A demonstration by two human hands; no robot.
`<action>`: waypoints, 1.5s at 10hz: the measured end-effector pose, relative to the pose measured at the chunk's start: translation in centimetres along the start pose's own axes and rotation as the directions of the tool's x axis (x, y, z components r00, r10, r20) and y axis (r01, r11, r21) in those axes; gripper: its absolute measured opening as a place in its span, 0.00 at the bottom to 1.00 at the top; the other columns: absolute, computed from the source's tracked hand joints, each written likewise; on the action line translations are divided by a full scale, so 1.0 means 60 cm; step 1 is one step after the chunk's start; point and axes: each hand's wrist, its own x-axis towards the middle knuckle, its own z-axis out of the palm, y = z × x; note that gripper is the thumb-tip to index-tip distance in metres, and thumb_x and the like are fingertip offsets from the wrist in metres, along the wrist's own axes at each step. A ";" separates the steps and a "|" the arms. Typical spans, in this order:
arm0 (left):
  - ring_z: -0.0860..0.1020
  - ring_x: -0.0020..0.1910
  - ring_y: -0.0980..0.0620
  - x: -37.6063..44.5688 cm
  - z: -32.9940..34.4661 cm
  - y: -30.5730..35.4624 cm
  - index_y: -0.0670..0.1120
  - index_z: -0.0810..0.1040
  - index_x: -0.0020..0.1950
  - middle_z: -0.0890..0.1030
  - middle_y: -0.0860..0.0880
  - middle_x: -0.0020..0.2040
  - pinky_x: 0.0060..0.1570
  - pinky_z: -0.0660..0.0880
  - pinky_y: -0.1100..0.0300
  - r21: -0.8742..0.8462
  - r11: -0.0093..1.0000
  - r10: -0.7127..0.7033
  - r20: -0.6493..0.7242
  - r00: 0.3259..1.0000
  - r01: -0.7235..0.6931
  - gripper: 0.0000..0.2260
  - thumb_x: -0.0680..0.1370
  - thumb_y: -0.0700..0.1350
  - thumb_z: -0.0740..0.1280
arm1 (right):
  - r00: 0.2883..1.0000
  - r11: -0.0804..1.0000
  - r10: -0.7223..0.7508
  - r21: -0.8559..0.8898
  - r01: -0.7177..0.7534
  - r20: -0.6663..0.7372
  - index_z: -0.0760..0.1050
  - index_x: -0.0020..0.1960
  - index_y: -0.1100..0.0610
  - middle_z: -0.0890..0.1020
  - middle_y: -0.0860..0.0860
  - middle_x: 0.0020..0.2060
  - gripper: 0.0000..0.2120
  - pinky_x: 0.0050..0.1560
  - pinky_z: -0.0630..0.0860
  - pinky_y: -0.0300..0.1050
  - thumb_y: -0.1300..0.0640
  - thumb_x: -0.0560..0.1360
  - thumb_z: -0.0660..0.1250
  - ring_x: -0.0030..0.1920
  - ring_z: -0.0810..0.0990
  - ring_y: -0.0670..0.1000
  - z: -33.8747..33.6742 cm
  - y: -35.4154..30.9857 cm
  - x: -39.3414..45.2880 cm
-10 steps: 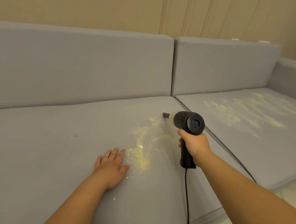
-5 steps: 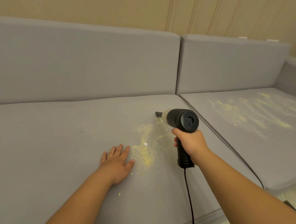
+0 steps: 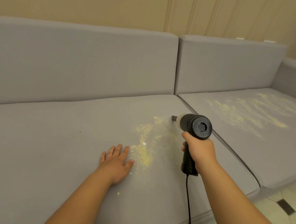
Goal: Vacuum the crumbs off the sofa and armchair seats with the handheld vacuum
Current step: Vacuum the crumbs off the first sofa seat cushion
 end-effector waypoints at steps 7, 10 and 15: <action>0.38 0.83 0.49 0.000 0.004 0.002 0.60 0.41 0.84 0.39 0.53 0.85 0.80 0.38 0.44 0.040 0.999 -0.010 0.013 1.000 0.009 0.30 0.84 0.64 0.47 | 0.993 0.999 -0.004 -0.047 0.010 0.120 0.81 0.46 0.58 0.84 0.56 0.36 0.04 0.43 0.81 0.52 0.60 0.74 0.75 0.35 0.83 0.54 -0.003 -0.006 -0.003; 0.38 0.83 0.49 -0.003 0.000 0.004 0.60 0.41 0.84 0.39 0.54 0.85 0.80 0.38 0.45 0.031 1.000 -0.004 0.009 1.000 0.004 0.31 0.84 0.64 0.48 | 0.996 1.000 0.009 0.010 -0.010 0.084 0.82 0.48 0.59 0.84 0.56 0.35 0.05 0.44 0.82 0.53 0.58 0.74 0.75 0.35 0.83 0.55 -0.011 0.001 -0.016; 0.38 0.83 0.49 -0.005 -0.001 0.003 0.59 0.41 0.84 0.39 0.54 0.84 0.80 0.37 0.45 0.034 0.999 -0.003 0.016 1.000 0.002 0.31 0.85 0.64 0.48 | 0.992 0.997 -0.019 -0.074 0.028 0.124 0.82 0.45 0.61 0.84 0.56 0.33 0.06 0.43 0.81 0.54 0.59 0.73 0.74 0.35 0.83 0.54 -0.005 0.004 -0.027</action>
